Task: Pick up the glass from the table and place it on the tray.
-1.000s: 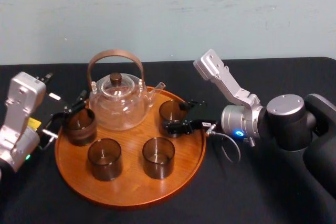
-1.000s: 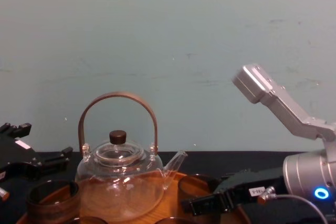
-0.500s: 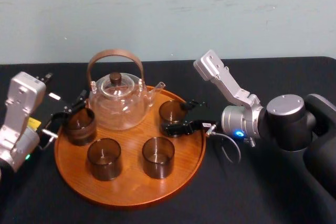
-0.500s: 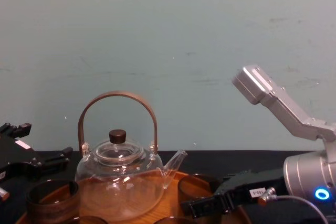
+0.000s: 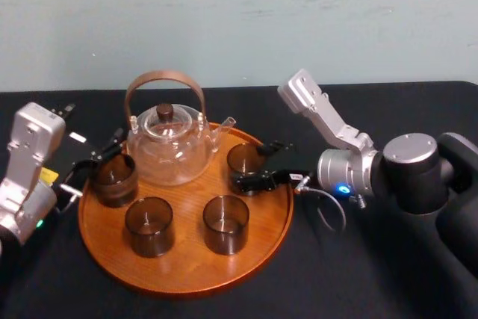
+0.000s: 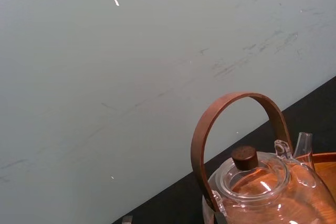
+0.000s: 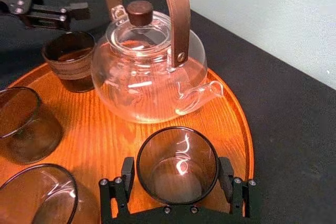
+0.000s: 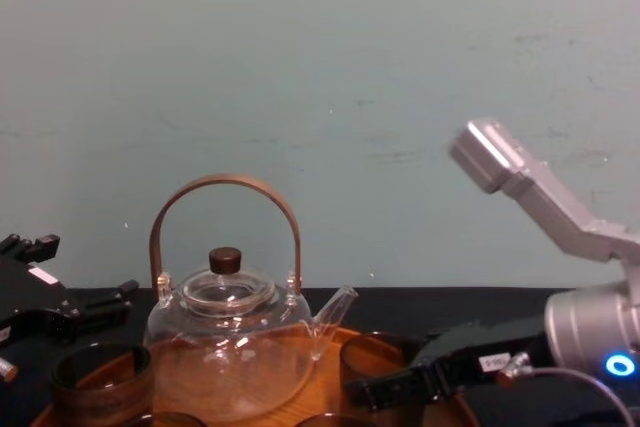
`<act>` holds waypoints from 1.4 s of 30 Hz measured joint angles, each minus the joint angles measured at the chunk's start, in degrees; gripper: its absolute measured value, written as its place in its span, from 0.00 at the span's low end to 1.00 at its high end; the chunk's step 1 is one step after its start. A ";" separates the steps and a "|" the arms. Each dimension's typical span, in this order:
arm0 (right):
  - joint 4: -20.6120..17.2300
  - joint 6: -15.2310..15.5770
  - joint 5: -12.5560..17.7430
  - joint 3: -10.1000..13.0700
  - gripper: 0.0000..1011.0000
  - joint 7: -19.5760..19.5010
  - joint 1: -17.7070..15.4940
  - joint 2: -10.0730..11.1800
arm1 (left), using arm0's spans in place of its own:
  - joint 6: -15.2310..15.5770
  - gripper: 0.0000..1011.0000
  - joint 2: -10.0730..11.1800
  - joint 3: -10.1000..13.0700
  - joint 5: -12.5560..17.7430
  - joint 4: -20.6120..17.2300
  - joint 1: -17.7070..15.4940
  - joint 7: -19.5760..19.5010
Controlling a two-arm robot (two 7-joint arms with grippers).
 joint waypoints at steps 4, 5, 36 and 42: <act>-2.59 0.39 0.68 0.41 0.99 1.03 -1.12 1.88 | 0.00 0.99 0.00 0.00 0.00 0.00 0.00 0.00; -3.11 0.47 0.81 0.49 0.99 1.17 -1.34 2.25 | 0.00 0.99 0.00 0.00 0.00 0.00 0.00 0.00; -22.84 -6.21 9.74 10.62 0.99 -1.79 -14.77 16.92 | 0.00 0.99 0.00 0.00 0.00 0.00 0.00 0.00; -23.66 -7.81 10.97 13.77 0.99 -7.26 -17.31 15.22 | 0.00 0.99 0.00 0.00 0.00 0.00 0.00 0.00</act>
